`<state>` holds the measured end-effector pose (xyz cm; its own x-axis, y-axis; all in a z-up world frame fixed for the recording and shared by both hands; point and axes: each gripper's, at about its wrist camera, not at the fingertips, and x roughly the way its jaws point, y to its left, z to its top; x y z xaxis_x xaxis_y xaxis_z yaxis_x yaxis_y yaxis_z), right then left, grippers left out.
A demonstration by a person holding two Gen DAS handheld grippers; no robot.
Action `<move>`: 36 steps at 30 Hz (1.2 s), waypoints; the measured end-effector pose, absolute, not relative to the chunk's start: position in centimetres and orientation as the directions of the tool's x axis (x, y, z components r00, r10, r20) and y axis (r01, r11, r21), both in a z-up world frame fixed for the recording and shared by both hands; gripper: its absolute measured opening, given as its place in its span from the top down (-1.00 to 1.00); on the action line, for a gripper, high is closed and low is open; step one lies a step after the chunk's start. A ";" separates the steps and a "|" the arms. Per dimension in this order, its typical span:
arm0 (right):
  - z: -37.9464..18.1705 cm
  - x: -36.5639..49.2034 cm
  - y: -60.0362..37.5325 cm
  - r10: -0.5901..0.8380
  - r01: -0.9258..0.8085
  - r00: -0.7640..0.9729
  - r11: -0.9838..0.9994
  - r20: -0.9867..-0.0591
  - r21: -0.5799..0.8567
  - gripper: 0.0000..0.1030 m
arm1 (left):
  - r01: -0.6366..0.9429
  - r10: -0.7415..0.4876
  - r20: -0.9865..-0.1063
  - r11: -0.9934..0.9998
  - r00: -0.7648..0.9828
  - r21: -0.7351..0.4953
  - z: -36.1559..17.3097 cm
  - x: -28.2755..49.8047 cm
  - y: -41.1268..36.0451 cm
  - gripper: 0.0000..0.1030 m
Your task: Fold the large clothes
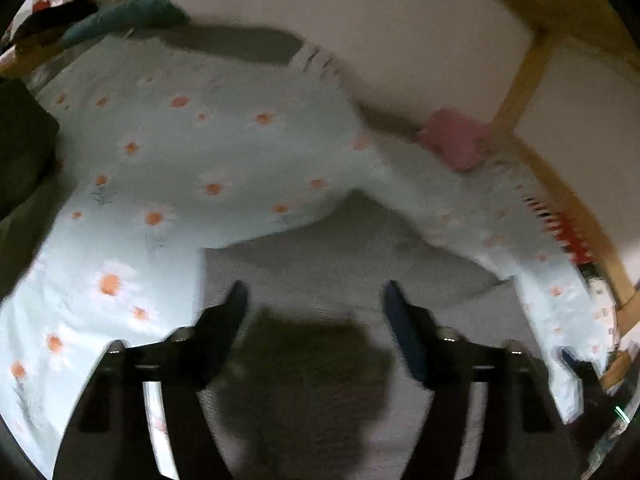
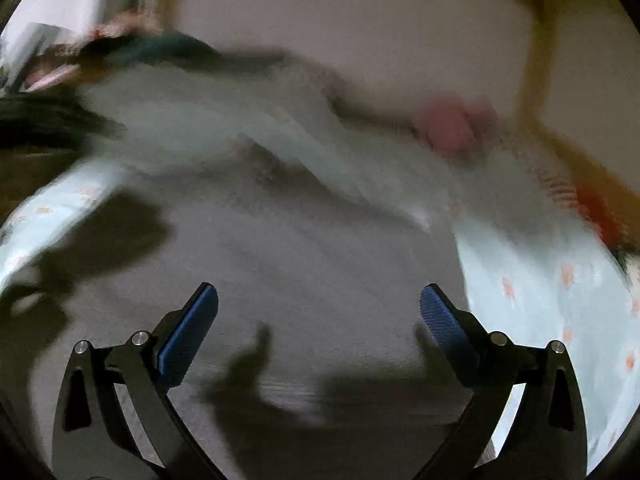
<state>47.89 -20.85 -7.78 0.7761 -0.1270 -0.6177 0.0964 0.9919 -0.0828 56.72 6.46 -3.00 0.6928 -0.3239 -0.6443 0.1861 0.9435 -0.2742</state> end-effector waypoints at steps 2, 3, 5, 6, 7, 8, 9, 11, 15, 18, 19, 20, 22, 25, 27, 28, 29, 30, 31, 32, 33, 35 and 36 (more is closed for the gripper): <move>-10.9 50.0 -22.7 -0.118 0.138 0.678 0.990 -0.725 -0.033 -0.94 | 0.195 -0.311 -0.622 0.949 0.719 -0.249 -4.2 54.1 2.5 -0.75; -12.2 50.3 -23.1 -0.103 0.140 0.642 0.990 -0.760 -0.016 -0.94 | 0.198 -0.297 -0.622 0.954 0.725 -0.225 -5.0 53.4 1.1 -0.75; -13.0 50.2 -22.8 -0.118 0.149 0.652 0.988 -0.749 -0.026 -0.95 | 0.182 -0.186 -0.670 0.980 0.719 -0.076 -8.7 52.7 -3.2 -0.75; -12.9 50.3 -23.0 -0.119 0.150 0.644 0.988 -0.756 -0.028 -0.95 | 0.178 -0.134 -0.710 0.984 0.691 -0.011 -10.7 53.2 -4.4 -0.75; -12.7 50.4 -22.9 -0.111 0.145 0.637 0.989 -0.763 -0.023 -0.95 | 0.165 -0.090 -0.729 0.986 0.679 0.033 -12.1 53.6 -4.8 -0.75; -12.4 50.4 -23.1 -0.102 0.138 0.634 0.990 -0.766 -0.017 -0.95 | 0.144 -0.058 -0.743 0.988 0.667 0.052 -13.5 54.2 -4.8 -0.81; -11.9 50.1 -23.6 -0.092 0.127 0.632 0.992 -0.769 -0.015 -0.94 | 0.136 -0.088 -0.749 0.991 0.657 0.003 -14.0 54.7 -4.1 -0.84; -9.6 48.9 -23.9 -0.087 0.130 0.679 0.992 -0.729 0.003 -0.94 | 0.121 -0.128 -0.756 0.991 0.642 -0.065 -14.0 55.4 -3.0 -0.91; -10.7 50.0 -23.7 -0.050 0.121 0.642 0.992 -0.765 0.036 -0.95 | 0.123 -0.098 -0.740 0.992 0.665 -0.022 -14.6 55.5 -3.3 -0.91; -12.6 51.0 -23.4 -0.064 0.103 0.639 0.995 -0.766 0.003 -0.95 | 0.121 -0.107 -0.737 0.992 0.668 -0.034 -14.7 55.3 -3.5 -0.91; -12.1 51.1 -23.3 -0.069 0.104 0.623 0.995 -0.779 -0.004 -0.95 | 0.122 -0.108 -0.734 0.992 0.670 -0.034 -14.7 55.2 -3.4 -0.91; -11.5 51.0 -23.2 -0.071 0.105 0.608 0.994 -0.791 -0.009 -0.95 | 0.123 -0.108 -0.731 0.992 0.673 -0.033 -14.8 55.1 -3.4 -0.91; -10.1 50.0 -23.2 -0.045 0.101 0.634 0.995 -0.772 0.025 -0.94 | 0.121 -0.101 -0.727 0.992 0.679 -0.025 -14.6 54.8 -3.7 -0.91; -12.0 50.4 -22.8 -0.082 0.101 0.607 0.995 -0.791 -0.026 -0.95 | 0.121 -0.099 -0.722 0.992 0.685 -0.022 -14.6 54.8 -3.7 -0.91; -13.1 50.5 -23.1 -0.067 0.095 0.637 0.995 -0.768 -0.009 -0.95 | 0.119 -0.091 -0.723 0.993 0.685 -0.012 -14.6 54.8 -3.8 -0.91; -13.0 50.6 -23.0 -0.074 0.095 0.626 0.995 -0.776 -0.018 -0.95 | 0.119 -0.087 -0.724 0.993 0.685 -0.007 -14.6 54.8 -3.9 -0.91; -12.9 50.7 -23.0 -0.073 0.096 0.619 0.995 -0.782 -0.018 -0.95 | 0.119 -0.087 -0.725 0.993 0.683 -0.008 -14.6 54.9 -3.9 -0.91; -12.9 50.8 -23.1 -0.069 0.096 0.618 0.995 -0.783 -0.013 -0.95 | 0.120 -0.088 -0.727 0.993 0.681 -0.008 -14.5 54.9 -3.9 -0.91; -12.6 50.6 -23.2 -0.062 0.094 0.624 0.996 -0.779 -0.004 -0.95 | 0.125 -0.097 -0.728 0.992 0.679 -0.015 -14.3 54.8 -3.8 -0.91; -12.0 50.0 -23.4 -0.049 0.085 0.636 0.996 -0.770 0.006 -0.95 | 0.133 -0.111 -0.728 0.991 0.677 -0.027 -14.1 54.5 -3.6 -0.91; -11.4 49.4 -23.4 -0.031 0.070 0.647 0.997 -0.762 0.019 -0.95 | 0.151 -0.132 -0.731 0.988 0.669 -0.041 -13.7 53.9 -3.3 -0.91; -9.6 46.3 -23.6 0.014 0.025 0.697 0.999 -0.717 0.044 -0.95 | 0.183 -0.151 -0.713 0.983 0.685 -0.032 -12.4 51.2 -2.3 -0.91; -9.0 45.3 -23.6 0.015 0.016 0.715 0.999 -0.699 0.037 -0.95 | 0.208 -0.158 -0.685 0.978 0.711 -0.009 -11.7 49.1 -1.7 -0.91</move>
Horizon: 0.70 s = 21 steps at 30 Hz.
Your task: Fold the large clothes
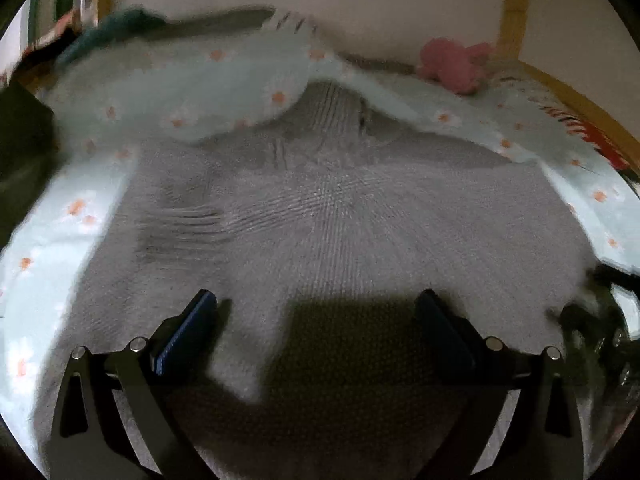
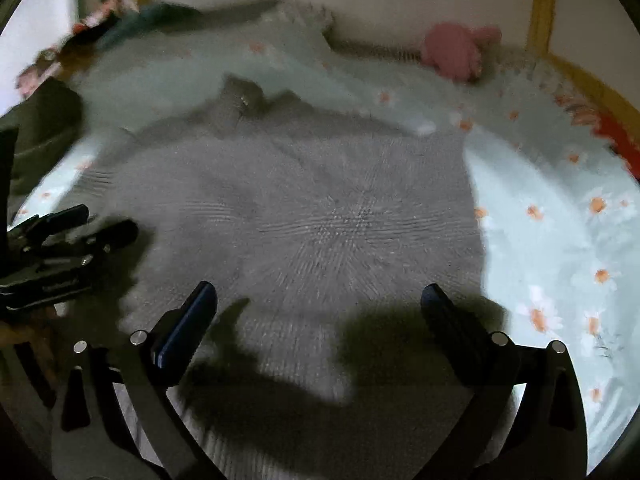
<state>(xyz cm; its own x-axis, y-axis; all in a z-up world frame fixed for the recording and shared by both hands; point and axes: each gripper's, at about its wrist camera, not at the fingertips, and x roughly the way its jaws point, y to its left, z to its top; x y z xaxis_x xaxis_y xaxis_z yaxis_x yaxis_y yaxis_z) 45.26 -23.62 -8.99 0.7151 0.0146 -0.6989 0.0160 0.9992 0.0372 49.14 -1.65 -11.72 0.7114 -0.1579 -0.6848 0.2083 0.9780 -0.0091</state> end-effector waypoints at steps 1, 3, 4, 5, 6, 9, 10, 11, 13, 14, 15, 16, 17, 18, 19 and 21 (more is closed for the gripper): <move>-8.4 44.0 -23.7 0.016 0.005 0.731 1.000 -0.683 0.029 -0.95 | 0.231 -0.158 -0.666 0.973 0.729 0.022 -11.2 47.4 -1.0 -0.91; -7.9 41.4 -24.0 0.027 -0.023 0.735 1.000 -0.678 0.014 -0.95 | 0.276 -0.165 -0.643 0.958 0.748 0.075 -10.8 44.2 0.7 -0.91; -7.8 40.6 -24.1 0.027 -0.032 0.734 0.999 -0.678 0.006 -0.95 | 0.290 -0.165 -0.642 0.953 0.749 0.092 -10.8 43.1 1.4 -0.91; -7.9 39.3 -24.2 0.019 -0.044 0.737 0.999 -0.676 -0.019 -0.95 | 0.303 -0.162 -0.642 0.946 0.749 0.114 -10.8 42.0 2.4 -0.91; -8.0 38.7 -24.5 0.011 -0.051 0.740 0.998 -0.673 -0.039 -0.95 | 0.321 -0.161 -0.647 0.937 0.745 0.136 -10.9 41.0 3.4 -0.91; -8.9 36.2 -25.7 -0.035 -0.035 0.745 0.995 -0.667 -0.091 -0.95 | 0.267 -0.095 -0.640 0.947 0.762 0.178 -11.2 38.6 7.4 -0.91; -9.4 35.2 -26.4 -0.028 -0.024 0.752 0.997 -0.659 -0.070 -0.95 | 0.250 -0.094 -0.643 0.956 0.760 0.155 -11.3 38.3 8.4 -0.91; -9.8 34.4 -27.0 -0.010 -0.022 0.760 0.999 -0.650 -0.041 -0.95 | 0.232 -0.105 -0.649 0.966 0.754 0.114 -11.4 37.9 9.8 -0.91; -11.3 32.7 -28.9 0.029 -0.001 0.776 0.999 -0.630 0.045 -0.95 | 0.229 -0.131 -0.656 0.971 0.743 0.066 -12.3 37.1 11.9 -0.91; -11.9 32.4 -29.5 0.034 0.012 0.775 0.998 -0.632 0.068 -0.95 | 0.245 -0.161 -0.669 0.969 0.726 0.032 -12.9 36.7 12.8 -0.91; -12.9 31.9 -30.2 0.044 0.029 0.764 0.994 -0.644 0.103 -0.95 | 0.259 -0.201 -0.670 0.966 0.714 -0.013 -13.6 35.9 13.8 -0.91; -13.5 31.6 -30.6 0.067 0.035 0.749 0.989 -0.659 0.141 -0.95 | 0.256 -0.218 -0.657 0.966 0.721 -0.040 -13.8 35.0 14.4 -0.91; -13.8 31.1 -30.7 0.091 0.029 0.744 0.985 -0.662 0.168 -0.95 | 0.260 -0.254 -0.633 0.962 0.731 -0.086 -14.1 33.7 15.3 -0.91; -13.9 30.6 -30.5 0.105 0.017 0.749 0.984 -0.654 0.178 -0.95 | 0.261 -0.271 -0.625 0.959 0.732 -0.111 -14.4 32.9 15.7 -0.91; -14.0 30.1 -30.2 0.123 -0.001 0.755 0.982 -0.644 0.186 -0.95 | 0.254 -0.285 -0.632 0.957 0.721 -0.141 -14.9 32.1 16.3 -0.91; -14.5 29.0 -29.5 0.126 -0.023 0.760 0.986 -0.638 0.168 -0.95 | 0.242 -0.290 -0.655 0.956 0.698 -0.166 -16.0 30.8 17.0 -0.91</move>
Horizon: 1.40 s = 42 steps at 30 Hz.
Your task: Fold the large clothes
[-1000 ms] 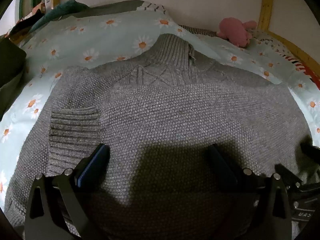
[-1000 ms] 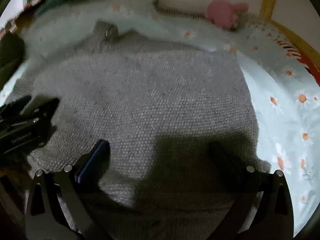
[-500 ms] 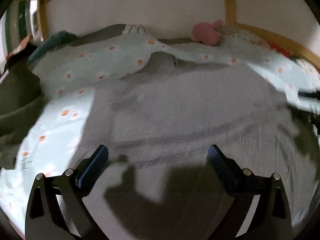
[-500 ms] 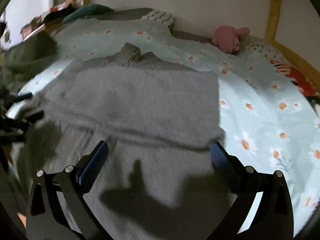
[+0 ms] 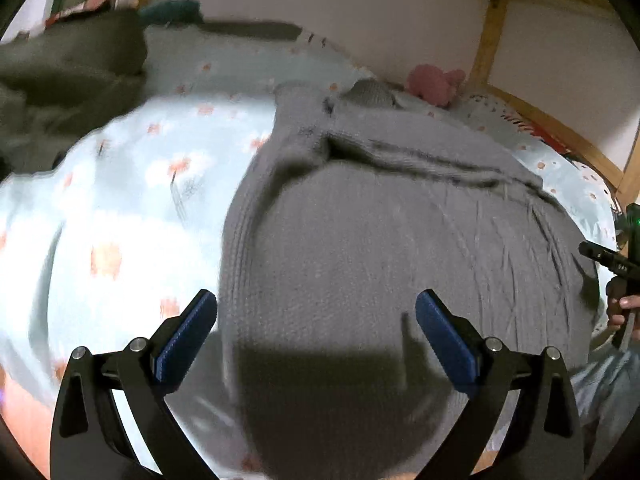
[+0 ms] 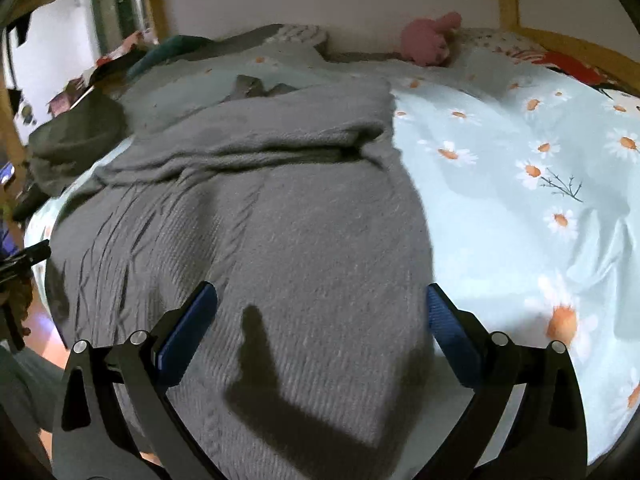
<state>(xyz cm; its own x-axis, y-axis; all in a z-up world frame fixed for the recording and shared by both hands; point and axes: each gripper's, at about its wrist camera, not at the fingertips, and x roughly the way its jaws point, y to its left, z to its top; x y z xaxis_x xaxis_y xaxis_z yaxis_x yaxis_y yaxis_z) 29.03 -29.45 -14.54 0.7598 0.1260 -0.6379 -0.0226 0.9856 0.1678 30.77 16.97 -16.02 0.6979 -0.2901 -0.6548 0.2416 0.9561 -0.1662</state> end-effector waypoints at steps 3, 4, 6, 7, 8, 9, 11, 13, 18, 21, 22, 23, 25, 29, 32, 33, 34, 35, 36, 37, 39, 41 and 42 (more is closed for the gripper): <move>-15.4 27.7 -28.5 0.117 -0.043 0.749 0.991 -0.653 0.127 -0.95 | 0.229 -0.310 -0.674 0.951 0.670 -0.209 -17.4 29.8 17.5 -0.91; -15.5 27.4 -28.3 0.123 -0.052 0.745 0.990 -0.655 0.128 -0.95 | 0.224 -0.327 -0.683 0.945 0.653 -0.238 -18.0 29.5 17.7 -0.91; -15.7 26.7 -28.4 0.141 -0.063 0.745 0.988 -0.653 0.141 -0.95 | 0.218 -0.368 -0.703 0.929 0.608 -0.298 -19.2 29.1 18.0 -0.91; -15.8 26.2 -28.6 0.153 -0.070 0.744 0.986 -0.650 0.153 -0.95 | 0.217 -0.397 -0.706 0.917 0.586 -0.335 -19.7 29.0 18.0 -0.91; -15.9 25.7 -28.8 0.170 -0.077 0.743 0.982 -0.648 0.170 -0.95 | 0.212 -0.409 -0.699 0.911 0.587 -0.355 -19.9 28.9 18.1 -0.91; -16.1 25.1 -29.0 0.182 -0.081 0.741 0.980 -0.646 0.184 -0.95 | 0.206 -0.415 -0.686 0.907 0.598 -0.368 -20.1 28.8 18.3 -0.91; -16.3 24.2 -29.6 0.232 -0.102 0.732 0.967 -0.641 0.233 -0.95 | 0.182 -0.422 -0.672 0.898 0.608 -0.399 -20.3 28.7 18.6 -0.91; -16.7 23.6 -30.0 0.298 -0.138 0.708 0.948 -0.641 0.288 -0.95 | 0.154 -0.447 -0.651 0.877 0.614 -0.456 -20.4 28.4 19.0 -0.91; -19.0 23.0 -31.4 0.468 -0.156 0.595 0.865 -0.654 0.477 -0.95 | 0.155 -0.588 -0.595 0.770 0.547 -0.619 -19.7 28.2 18.9 -0.89; -19.6 22.7 -31.8 0.509 -0.178 0.586 0.840 -0.631 0.513 -0.95 | 0.160 -0.649 -0.550 0.711 0.526 -0.685 -19.4 28.2 18.6 -0.26; -19.8 22.6 -31.9 0.513 -0.182 0.585 0.838 -0.628 0.515 -0.95 | 0.157 -0.641 -0.573 0.725 0.510 -0.671 -19.5 28.3 18.1 0.34; -20.0 22.5 -31.8 0.513 -0.190 0.586 0.840 -0.628 0.509 -0.95 | 0.155 -0.617 -0.601 0.752 0.508 -0.641 -19.5 28.4 17.7 0.65; -20.2 22.4 -31.5 0.499 -0.204 0.579 0.854 -0.644 0.479 -0.95 | 0.158 -0.610 -0.620 0.764 0.493 -0.626 -19.7 28.5 17.0 0.65; -20.6 22.6 -30.6 0.491 -0.215 0.556 0.864 -0.670 0.455 -0.92 | 0.123 -0.590 -0.649 0.778 0.481 -0.616 -20.7 28.2 17.3 0.50; -20.3 22.8 -30.7 0.612 -0.253 0.519 0.777 -0.596 0.577 -0.26 | 0.124 -0.596 -0.648 0.774 0.475 -0.621 -21.0 28.5 17.2 0.34; -20.2 22.8 -30.5 0.631 -0.267 0.511 0.762 -0.584 0.590 -0.16 | 0.132 -0.598 -0.647 0.774 0.473 -0.619 -21.0 28.4 17.1 0.28; -20.3 22.7 -30.6 0.633 -0.270 0.503 0.762 -0.589 0.589 -0.10 | 0.146 -0.601 -0.646 0.775 0.470 -0.615 -21.0 28.3 16.8 0.04; -20.7 22.9 -30.4 0.615 -0.256 0.494 0.778 -0.615 0.573 -0.06 | 0.154 -0.593 -0.655 0.785 0.469 -0.600 -20.9 28.3 16.5 -0.38; -21.1 23.1 -30.4 0.582 -0.232 0.495 0.804 -0.645 0.547 -0.07 | 0.158 -0.572 -0.674 0.805 0.467 -0.572 -20.9 28.4 16.0 -0.60; -21.5 23.3 -30.2 0.542 -0.209 0.500 0.833 -0.676 0.513 -0.07 | 0.171 -0.564 -0.680 0.813 0.469 -0.557 -20.9 28.5 15.6 -0.73; -21.8 23.3 -29.8 0.540 -0.226 0.497 0.837 -0.679 0.499 -0.23 | 0.193 -0.525 -0.706 0.845 0.476 -0.498 -20.8 28.3 14.8 -0.74; -21.8 23.3 -29.5 0.593 -0.241 0.494 0.796 -0.636 0.555 -0.70 | 0.218 -0.498 -0.726 0.865 0.475 -0.451 -20.8 28.1 14.0 -0.79; -21.8 23.3 -29.0 0.594 -0.246 0.497 0.795 -0.632 0.554 -0.74 | 0.219 -0.494 -0.730 0.868 0.472 -0.446 -20.7 28.2 13.9 -0.79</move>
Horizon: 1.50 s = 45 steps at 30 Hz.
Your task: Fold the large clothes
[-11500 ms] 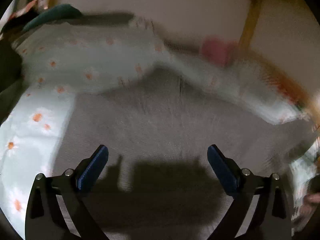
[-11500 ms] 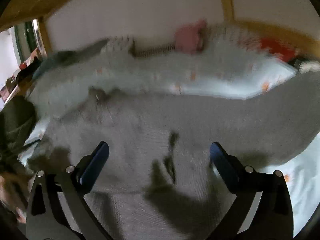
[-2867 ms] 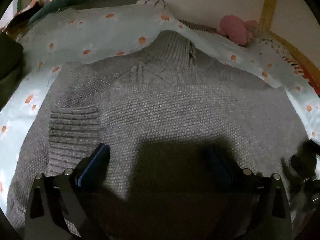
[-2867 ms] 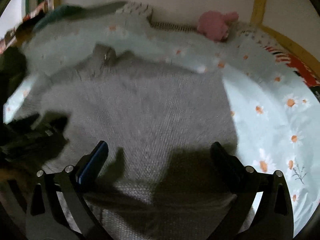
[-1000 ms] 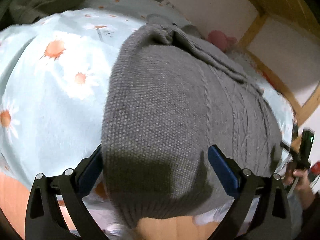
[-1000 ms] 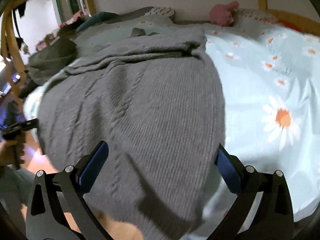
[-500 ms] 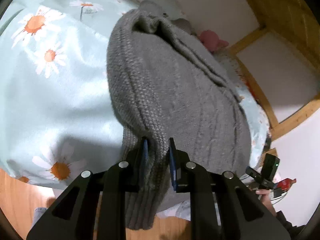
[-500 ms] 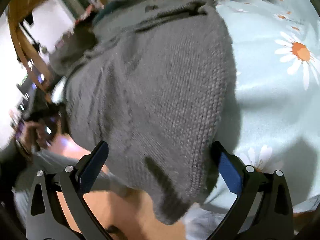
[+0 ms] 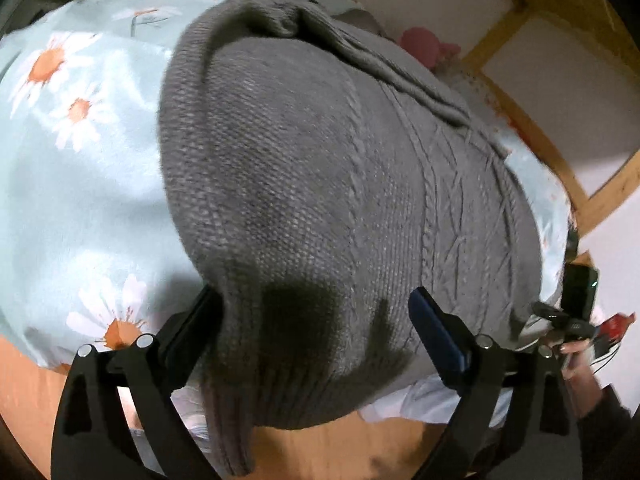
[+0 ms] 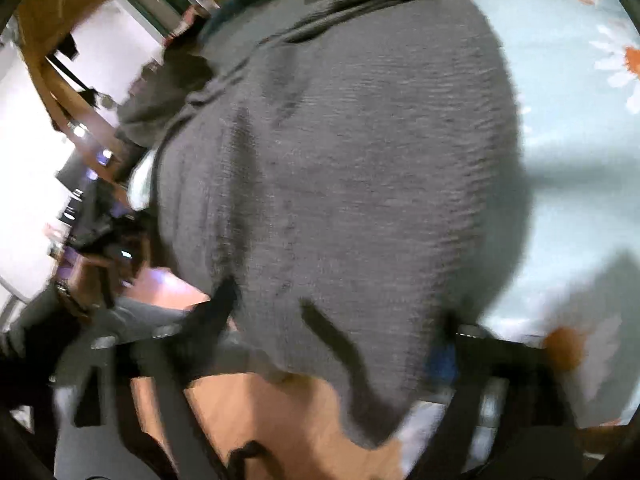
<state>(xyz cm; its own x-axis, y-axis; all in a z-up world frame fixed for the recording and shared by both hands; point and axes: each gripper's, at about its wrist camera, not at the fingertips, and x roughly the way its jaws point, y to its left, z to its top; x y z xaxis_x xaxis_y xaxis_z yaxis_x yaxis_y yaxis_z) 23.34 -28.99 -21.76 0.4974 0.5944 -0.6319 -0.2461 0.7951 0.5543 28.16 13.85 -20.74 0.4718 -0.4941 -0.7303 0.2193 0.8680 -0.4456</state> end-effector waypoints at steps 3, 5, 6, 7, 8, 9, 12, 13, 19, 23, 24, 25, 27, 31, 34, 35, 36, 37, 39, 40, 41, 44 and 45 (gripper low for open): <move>-21.5 23.4 -27.7 0.576 -0.263 0.484 0.813 -0.659 0.519 -0.25 | 0.202 -0.546 -0.702 0.833 0.457 -0.516 -20.6 28.3 14.6 -0.74; -20.9 23.6 -27.8 0.585 -0.266 0.485 0.807 -0.650 0.528 0.52 | 0.158 -0.577 -0.673 0.801 0.463 -0.577 -20.8 28.3 16.0 -0.08; -20.6 23.6 -27.8 0.581 -0.264 0.498 0.809 -0.644 0.526 0.69 | 0.143 -0.589 -0.662 0.787 0.464 -0.600 -20.9 28.3 16.8 0.50; -20.5 23.6 -27.9 0.594 -0.264 0.501 0.798 -0.630 0.542 0.69 | 0.142 -0.607 -0.648 0.770 0.460 -0.622 -21.0 28.3 17.0 0.66; -20.4 23.6 -27.9 0.620 -0.270 0.498 0.775 -0.607 0.571 0.69 | 0.151 -0.609 -0.647 0.771 0.459 -0.619 -20.8 28.3 16.9 0.66; -20.3 23.5 -28.2 0.640 -0.279 0.496 0.757 -0.587 0.591 0.70 | 0.167 -0.591 -0.659 0.790 0.465 -0.590 -20.5 28.1 16.6 0.66; -19.5 23.4 -29.6 0.730 -0.297 0.507 0.647 -0.458 0.702 0.70 | 0.192 -0.563 -0.678 0.817 0.472 -0.544 -20.0 27.9 15.9 0.65; -19.7 23.6 -29.8 0.718 -0.271 0.511 0.656 -0.472 0.704 0.70 | 0.178 -0.548 -0.692 0.827 0.470 -0.534 -20.3 27.9 15.9 0.39; -22.2 25.0 -28.2 0.649 -0.176 0.459 0.735 -0.606 0.655 0.69 | 0.168 -0.564 -0.712 0.819 0.418 -0.549 -21.5 28.3 15.3 -0.10; -20.3 24.4 -28.3 0.764 -0.270 0.484 0.595 -0.427 0.757 0.75 | 0.209 -0.620 -0.676 0.779 0.398 -0.591 -20.6 27.9 14.8 0.68; -20.1 24.3 -28.7 0.773 -0.275 0.494 0.574 -0.398 0.772 0.76 | 0.215 -0.628 -0.666 0.772 0.402 -0.598 -20.4 27.9 14.7 0.68; -19.9 24.3 -29.2 0.784 -0.278 0.505 0.543 -0.361 0.792 0.76 | 0.226 -0.638 -0.654 0.764 0.407 -0.604 -20.1 27.7 14.6 0.68; -19.8 24.4 -29.7 0.794 -0.277 0.521 0.504 -0.312 0.818 0.76 | 0.258 -0.671 -0.608 0.733 0.426 -0.629 -19.4 27.3 14.7 0.68; -19.4 24.6 -30.4 0.814 -0.307 0.538 0.429 -0.217 0.850 0.76 | 0.306 -0.751 -0.478 0.636 0.455 -0.708 -17.9 26.6 15.8 0.68; -19.6 24.9 -30.4 0.813 -0.296 0.541 0.424 -0.216 0.856 0.76 | 0.282 -0.766 -0.473 0.615 0.435 -0.737 -18.5 26.7 16.0 0.68; -19.6 25.1 -30.3 0.810 -0.290 0.537 0.439 -0.235 0.850 0.76 | 0.286 -0.766 -0.476 0.617 0.432 -0.733 -18.5 26.7 15.8 0.69; -19.2 24.9 -31.0 0.813 -0.295 0.533 0.438 -0.234 0.849 0.76 | 0.293 -0.768 -0.475 0.616 0.429 -0.731 -18.4 26.6 15.7 0.69; -18.8 25.0 -31.2 0.818 -0.306 0.533 0.425 -0.217 0.852 0.76 | 0.305 -0.775 -0.463 0.608 0.430 -0.733 -18.0 26.5 15.7 0.69; -18.4 25.1 -32.6 0.817 -0.310 0.547 0.400 -0.182 0.862 0.76 | 0.310 -0.788 -0.431 0.584 0.440 -0.751 -17.5 26.5 16.1 0.69; -18.7 25.4 -33.3 0.801 -0.281 0.561 0.422 -0.209 0.862 0.77 | 0.304 -0.792 -0.412 0.570 0.451 -0.763 -17.4 26.5 16.6 0.69; -19.3 26.1 -33.6 0.778 -0.221 0.570 0.453 -0.262 0.864 0.77 | 0.292 -0.794 -0.404 0.561 0.453 -0.774 -17.6 26.6 17.0 0.69; -19.8 26.3 -33.9 0.790 -0.199 0.570 0.398 -0.225 0.895 0.77 | 0.279 -0.789 -0.423 0.571 0.445 -0.772 -17.6 26.7 16.9 0.70; -19.1 26.2 -33.6 0.794 -0.218 0.565 0.406 -0.224 0.887 0.77 | 0.286 -0.790 -0.423 0.572 0.444 -0.769 -17.4 26.5 16.8 0.70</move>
